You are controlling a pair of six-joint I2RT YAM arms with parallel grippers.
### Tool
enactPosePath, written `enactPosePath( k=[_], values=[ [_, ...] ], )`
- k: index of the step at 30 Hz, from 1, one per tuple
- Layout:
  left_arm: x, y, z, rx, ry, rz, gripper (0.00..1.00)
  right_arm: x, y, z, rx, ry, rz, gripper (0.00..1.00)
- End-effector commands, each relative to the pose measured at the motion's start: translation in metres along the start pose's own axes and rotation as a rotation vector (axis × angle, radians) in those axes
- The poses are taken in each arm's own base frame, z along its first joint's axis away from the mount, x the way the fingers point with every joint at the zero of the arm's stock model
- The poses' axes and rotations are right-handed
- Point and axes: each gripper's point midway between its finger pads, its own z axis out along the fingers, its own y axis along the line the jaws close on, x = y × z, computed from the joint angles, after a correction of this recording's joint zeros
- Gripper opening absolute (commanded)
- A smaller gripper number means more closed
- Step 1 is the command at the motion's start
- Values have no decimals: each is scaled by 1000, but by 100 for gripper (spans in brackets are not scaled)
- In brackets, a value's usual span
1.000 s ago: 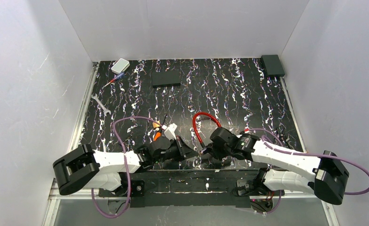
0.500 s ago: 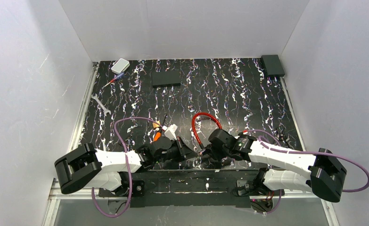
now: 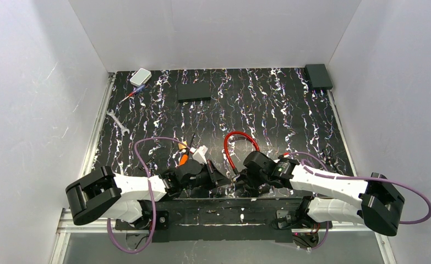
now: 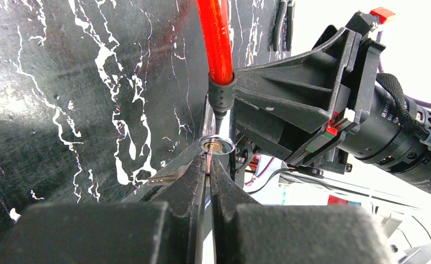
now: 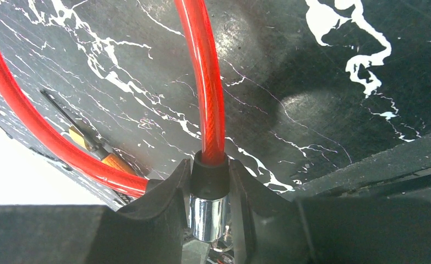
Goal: Unlock with the key
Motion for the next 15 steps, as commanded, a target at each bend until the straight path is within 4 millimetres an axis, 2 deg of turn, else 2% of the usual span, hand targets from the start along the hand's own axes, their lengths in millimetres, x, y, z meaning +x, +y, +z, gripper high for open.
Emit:
enactPosePath(
  k=[1, 15],
  values=[
    [-13, -12, 4, 20, -53, 0, 0, 19, 20, -6, -66, 77, 18, 1],
    [-11, -19, 25, 30, -26, -7, 0, 15, 21, -11, -109, 84, 33, 1]
  ],
)
